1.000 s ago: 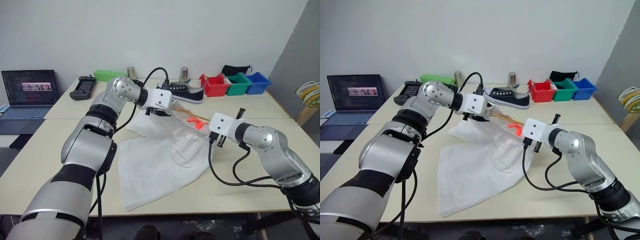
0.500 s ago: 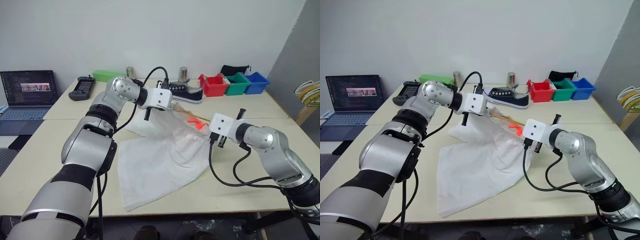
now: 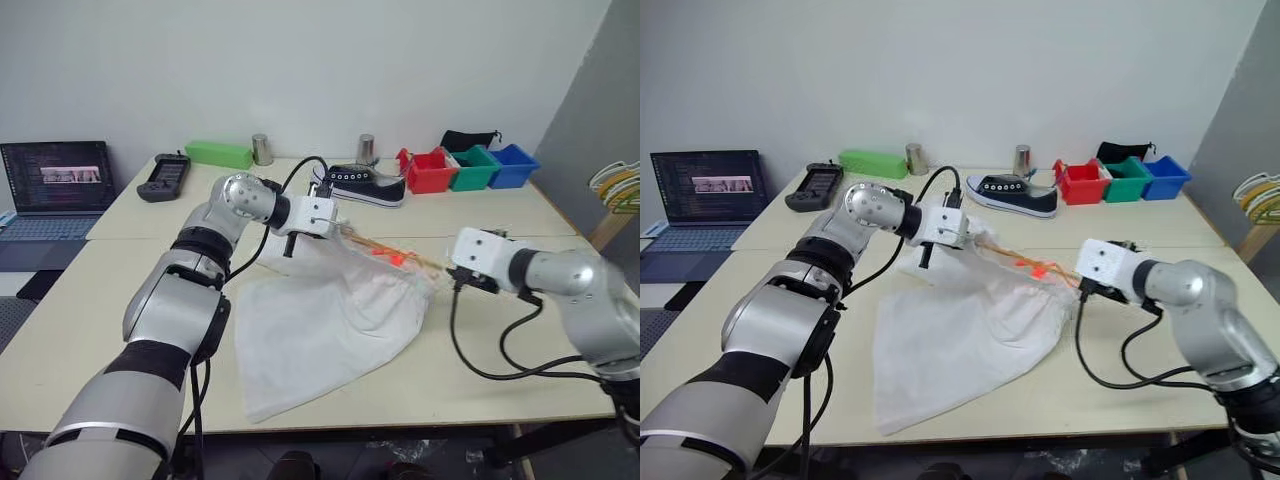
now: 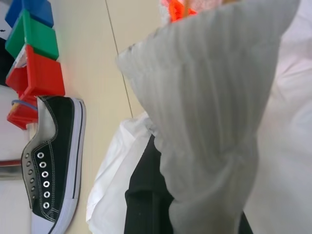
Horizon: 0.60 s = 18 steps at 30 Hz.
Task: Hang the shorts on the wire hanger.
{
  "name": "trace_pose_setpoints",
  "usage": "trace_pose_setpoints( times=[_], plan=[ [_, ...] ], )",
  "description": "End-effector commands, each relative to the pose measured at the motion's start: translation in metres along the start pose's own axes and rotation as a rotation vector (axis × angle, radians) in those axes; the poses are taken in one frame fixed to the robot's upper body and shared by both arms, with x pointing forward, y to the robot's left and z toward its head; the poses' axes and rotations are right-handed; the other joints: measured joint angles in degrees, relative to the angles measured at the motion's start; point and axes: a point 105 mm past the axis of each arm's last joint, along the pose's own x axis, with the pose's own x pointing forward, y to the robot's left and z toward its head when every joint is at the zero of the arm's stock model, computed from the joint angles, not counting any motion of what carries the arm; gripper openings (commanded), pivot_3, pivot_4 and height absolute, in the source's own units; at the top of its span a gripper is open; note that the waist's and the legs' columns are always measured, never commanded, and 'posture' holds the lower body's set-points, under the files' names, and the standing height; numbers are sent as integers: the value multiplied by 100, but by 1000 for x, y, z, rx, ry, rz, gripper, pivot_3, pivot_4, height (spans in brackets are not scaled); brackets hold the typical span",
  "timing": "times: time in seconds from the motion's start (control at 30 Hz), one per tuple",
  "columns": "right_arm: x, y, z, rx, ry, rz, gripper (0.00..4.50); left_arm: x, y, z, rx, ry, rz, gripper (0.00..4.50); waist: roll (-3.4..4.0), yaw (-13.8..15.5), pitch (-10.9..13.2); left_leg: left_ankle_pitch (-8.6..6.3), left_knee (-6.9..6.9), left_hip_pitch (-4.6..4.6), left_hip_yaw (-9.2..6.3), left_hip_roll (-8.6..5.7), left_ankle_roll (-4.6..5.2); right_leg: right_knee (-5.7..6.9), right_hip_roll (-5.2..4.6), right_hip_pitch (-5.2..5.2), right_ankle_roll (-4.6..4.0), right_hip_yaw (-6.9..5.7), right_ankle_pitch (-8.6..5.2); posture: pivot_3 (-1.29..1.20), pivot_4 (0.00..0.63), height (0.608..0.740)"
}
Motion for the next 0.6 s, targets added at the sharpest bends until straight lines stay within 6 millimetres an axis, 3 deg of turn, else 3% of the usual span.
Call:
trace_pose_setpoints(
  times=[0.03, 0.1, 0.17, 0.3, 0.47, 0.6],
  plan=[
    [-15, -7, 5, 12, -27, 11, 4385, -3, 6, 6, 52, -18, 44, 0, 0, -1, 0, 0, 0, 1, 0, 2, 0, 2, 0, 0, 0, 1, 0, 143, 0, 740],
    [-18, -1, 6, 75, -42, 58, 4451, -2, 7, 6, 37, -28, 64, 0, 0, -5, 0, 0, 1, 4, 1, 4, 0, 6, 0, 0, 0, 2, 0, 141, 0, 740],
    [-17, 9, 6, 310, -95, 118, 4451, -4, 10, 6, 3, -45, 104, 0, -4, -7, -3, 0, 1, 4, 0, 6, 0, 10, 0, 0, 0, 2, 0, 137, 0, 740],
    [-14, 48, -8, 748, -126, 333, 4451, -14, 13, 7, -98, -106, 132, 0, -7, -3, -4, 0, 3, 5, -2, 9, 0, 18, -2, 1, -1, 1, 0, 155, 0, 740],
    [1, 74, -18, 1015, -109, 404, 4451, -31, 9, 6, -247, -178, 90, 0, -12, -4, -9, 0, 10, 5, -1, 3, 0, 32, -5, -2, -1, 2, 0, 177, 0, 740],
    [14, 80, -12, 1122, -131, 425, 4451, -43, 4, 6, -317, -199, 49, 0, -16, -29, -12, 0, 10, 15, 1, 3, 1, 53, 4, -3, -4, 6, -2, 190, 0, 740]
  ],
)
